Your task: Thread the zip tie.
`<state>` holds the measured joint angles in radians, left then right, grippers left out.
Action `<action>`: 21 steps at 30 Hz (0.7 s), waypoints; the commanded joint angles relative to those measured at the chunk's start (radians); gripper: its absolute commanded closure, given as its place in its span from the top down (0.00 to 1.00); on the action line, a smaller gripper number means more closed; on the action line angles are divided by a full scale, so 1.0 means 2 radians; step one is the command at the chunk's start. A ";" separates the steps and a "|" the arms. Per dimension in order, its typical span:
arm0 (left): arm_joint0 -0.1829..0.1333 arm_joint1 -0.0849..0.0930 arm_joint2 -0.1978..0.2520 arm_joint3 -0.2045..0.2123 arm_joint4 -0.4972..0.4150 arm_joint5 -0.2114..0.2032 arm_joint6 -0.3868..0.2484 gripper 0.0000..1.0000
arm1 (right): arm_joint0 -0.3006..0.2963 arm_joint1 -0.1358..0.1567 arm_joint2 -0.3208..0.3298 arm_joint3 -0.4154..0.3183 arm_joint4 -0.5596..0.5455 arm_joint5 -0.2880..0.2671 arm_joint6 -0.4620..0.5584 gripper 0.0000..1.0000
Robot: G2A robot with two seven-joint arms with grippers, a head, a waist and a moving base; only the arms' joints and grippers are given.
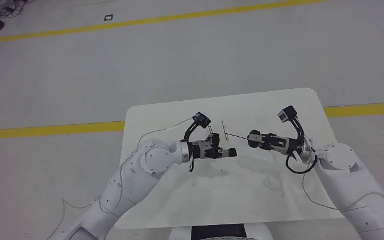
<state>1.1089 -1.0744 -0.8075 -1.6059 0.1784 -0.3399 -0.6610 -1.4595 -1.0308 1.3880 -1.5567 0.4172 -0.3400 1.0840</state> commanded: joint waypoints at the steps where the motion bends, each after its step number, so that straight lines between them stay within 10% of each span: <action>1: -0.003 0.001 0.001 0.000 -0.024 0.000 0.000 1.00 | 0.001 -0.002 0.000 0.001 -0.001 0.000 0.006 0.00; 14: -0.005 0.003 0.000 -0.004 -0.033 0.000 0.000 1.00 | 0.006 -0.008 0.001 0.003 -0.025 0.000 0.016 0.00; 21: 0.013 0.005 -0.030 0.018 -0.175 0.000 -0.031 1.00 | -0.005 -0.009 0.011 -0.022 -0.017 0.000 0.037 0.00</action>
<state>1.1325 -1.0636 -0.8614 -1.5739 -0.1335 -0.3400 -0.7026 -1.4649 -1.0473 1.4053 -1.5973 0.3829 -0.3400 1.1545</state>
